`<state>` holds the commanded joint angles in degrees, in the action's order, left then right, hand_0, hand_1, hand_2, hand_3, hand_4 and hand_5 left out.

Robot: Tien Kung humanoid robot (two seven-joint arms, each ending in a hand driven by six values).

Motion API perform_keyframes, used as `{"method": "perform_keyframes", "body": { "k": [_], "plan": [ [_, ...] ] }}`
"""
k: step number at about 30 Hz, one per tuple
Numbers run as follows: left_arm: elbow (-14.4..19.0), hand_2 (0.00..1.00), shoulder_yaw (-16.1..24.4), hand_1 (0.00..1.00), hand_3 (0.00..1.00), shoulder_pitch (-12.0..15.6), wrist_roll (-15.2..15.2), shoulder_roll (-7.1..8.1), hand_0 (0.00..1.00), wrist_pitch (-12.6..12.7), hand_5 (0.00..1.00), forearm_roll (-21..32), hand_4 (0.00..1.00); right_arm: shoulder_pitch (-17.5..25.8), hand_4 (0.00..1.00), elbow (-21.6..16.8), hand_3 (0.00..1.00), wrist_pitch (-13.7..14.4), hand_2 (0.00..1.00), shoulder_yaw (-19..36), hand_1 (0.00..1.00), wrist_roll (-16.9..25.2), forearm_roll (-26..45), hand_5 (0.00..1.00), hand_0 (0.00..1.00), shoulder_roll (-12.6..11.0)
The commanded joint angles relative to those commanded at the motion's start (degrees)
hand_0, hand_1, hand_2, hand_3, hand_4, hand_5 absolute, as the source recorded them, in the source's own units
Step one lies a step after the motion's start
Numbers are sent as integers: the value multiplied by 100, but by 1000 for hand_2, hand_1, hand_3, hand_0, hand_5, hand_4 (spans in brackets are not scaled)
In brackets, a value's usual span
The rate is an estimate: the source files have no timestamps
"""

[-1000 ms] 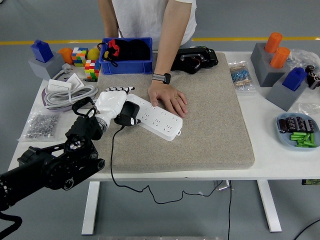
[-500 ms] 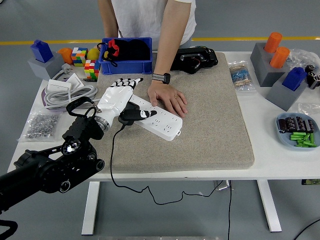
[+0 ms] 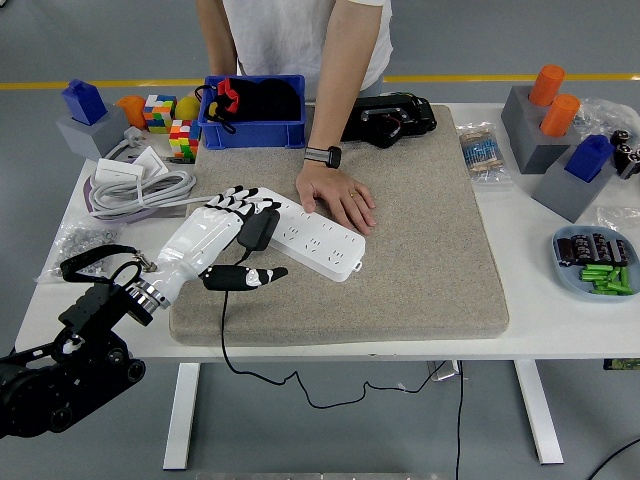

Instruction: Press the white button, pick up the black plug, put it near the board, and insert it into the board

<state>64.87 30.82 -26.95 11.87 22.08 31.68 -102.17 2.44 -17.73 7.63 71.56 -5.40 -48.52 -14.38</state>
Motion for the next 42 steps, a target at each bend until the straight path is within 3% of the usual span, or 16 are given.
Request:
{"method": "perform_keyframes", "body": {
  "k": [22, 28, 42],
  "plan": [
    [-631, 883, -91, 977, 882, -210, -572, -169, 975, 51, 618, -553, 803, -17, 636, 5, 523, -7, 510, -113, 495, -3, 37, 324, 583, -34],
    [-752, 897, -222, 983, 884, -270, -902, -199, 980, -176, 623, -667, 807, -7, 637, 12, 522, -9, 510, -71, 495, -8, 1, 325, 584, -29],
    [-851, 904, -428, 998, 884, -512, -1044, -444, 986, -273, 640, -702, 815, 22, 639, 9, 522, -5, 509, -84, 490, 1, 11, 326, 583, -12]
  ]
}}
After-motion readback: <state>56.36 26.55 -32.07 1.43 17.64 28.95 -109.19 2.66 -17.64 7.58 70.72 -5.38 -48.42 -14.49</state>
